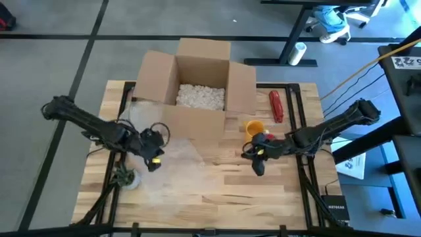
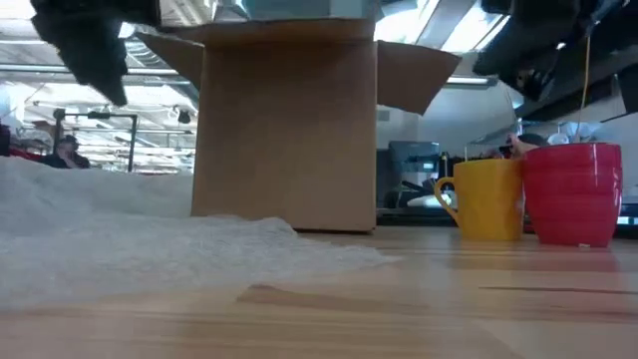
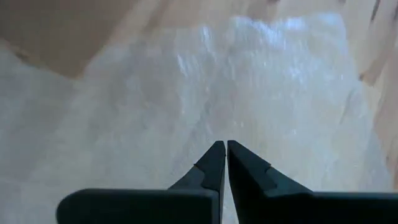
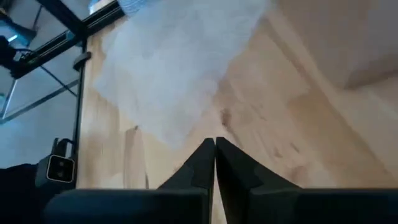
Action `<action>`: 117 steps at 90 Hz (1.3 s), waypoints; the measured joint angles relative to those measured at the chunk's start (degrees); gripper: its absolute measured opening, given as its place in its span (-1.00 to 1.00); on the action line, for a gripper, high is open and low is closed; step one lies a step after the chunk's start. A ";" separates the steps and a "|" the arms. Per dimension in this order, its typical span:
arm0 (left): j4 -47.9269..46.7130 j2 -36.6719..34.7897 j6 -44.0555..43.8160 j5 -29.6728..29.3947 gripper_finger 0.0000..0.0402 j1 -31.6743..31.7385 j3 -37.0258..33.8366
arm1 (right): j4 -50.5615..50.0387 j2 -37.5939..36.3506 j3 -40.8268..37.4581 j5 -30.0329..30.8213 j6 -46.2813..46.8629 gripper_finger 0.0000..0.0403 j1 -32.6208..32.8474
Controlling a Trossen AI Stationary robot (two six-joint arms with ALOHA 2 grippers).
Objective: Wrap mug
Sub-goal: Adjust the bubble wrap
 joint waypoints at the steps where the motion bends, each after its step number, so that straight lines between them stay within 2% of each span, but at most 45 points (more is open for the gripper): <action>1: 0.05 0.22 -0.27 0.00 -1.00 -0.23 0.00 | 0.18 0.40 0.25 0.00 -0.05 -1.00 0.00; 21: 0.37 4.16 -2.12 0.02 -1.00 -4.07 0.00 | 4.75 11.39 6.86 0.42 -1.21 -1.00 2.35; 38: 0.31 5.82 -0.08 -0.28 -1.00 -5.29 0.00 | 5.90 24.19 16.29 2.21 -2.56 -1.00 4.63; 61: 0.31 6.08 2.39 -2.14 -1.00 -5.59 -0.02 | 6.56 39.30 28.80 3.99 -2.67 -1.00 4.27; 80: 0.50 6.05 2.75 -3.17 -1.00 -5.96 -0.02 | 10.81 47.85 36.27 4.15 -2.20 -1.00 4.07; 117: 0.94 6.05 -4.29 -6.66 -1.00 -11.80 -0.04 | 12.19 60.70 45.03 4.61 0.41 -1.00 3.80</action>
